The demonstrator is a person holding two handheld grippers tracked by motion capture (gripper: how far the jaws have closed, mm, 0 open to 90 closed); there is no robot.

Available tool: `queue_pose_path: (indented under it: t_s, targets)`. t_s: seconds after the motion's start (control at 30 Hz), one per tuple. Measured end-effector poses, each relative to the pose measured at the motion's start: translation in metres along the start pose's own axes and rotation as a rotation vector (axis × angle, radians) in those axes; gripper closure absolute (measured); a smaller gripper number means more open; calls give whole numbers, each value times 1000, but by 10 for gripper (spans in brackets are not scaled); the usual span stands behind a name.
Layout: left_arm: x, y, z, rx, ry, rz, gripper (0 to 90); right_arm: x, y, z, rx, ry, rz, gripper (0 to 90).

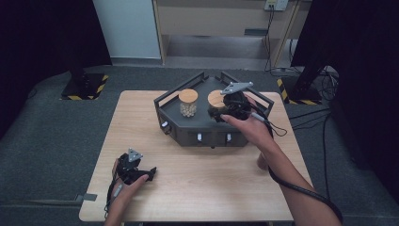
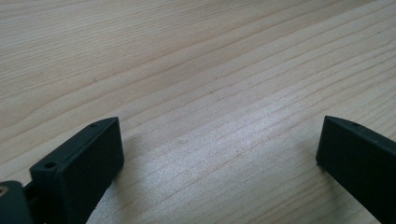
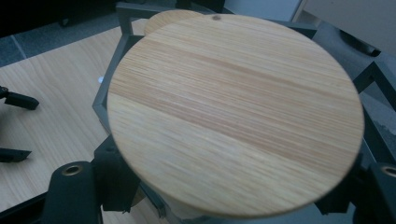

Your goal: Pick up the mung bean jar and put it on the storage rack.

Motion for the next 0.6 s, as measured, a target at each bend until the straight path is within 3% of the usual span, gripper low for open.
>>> queue_pose_path:
  t_s: [0.6]
  targets:
    - [0, 0, 0, 0, -2, -2, 0, -8, 34, 3, 37, 49, 6, 256]
Point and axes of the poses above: each handheld gripper's, and its own axes: y roughly forward along the jaws, z roughly out of its underside, x roughly to its left, the point moved 4 cm from there along y, roughly forward along the jaws, and after that the axes turned 13 degrees about z, right-handed, at the moved point
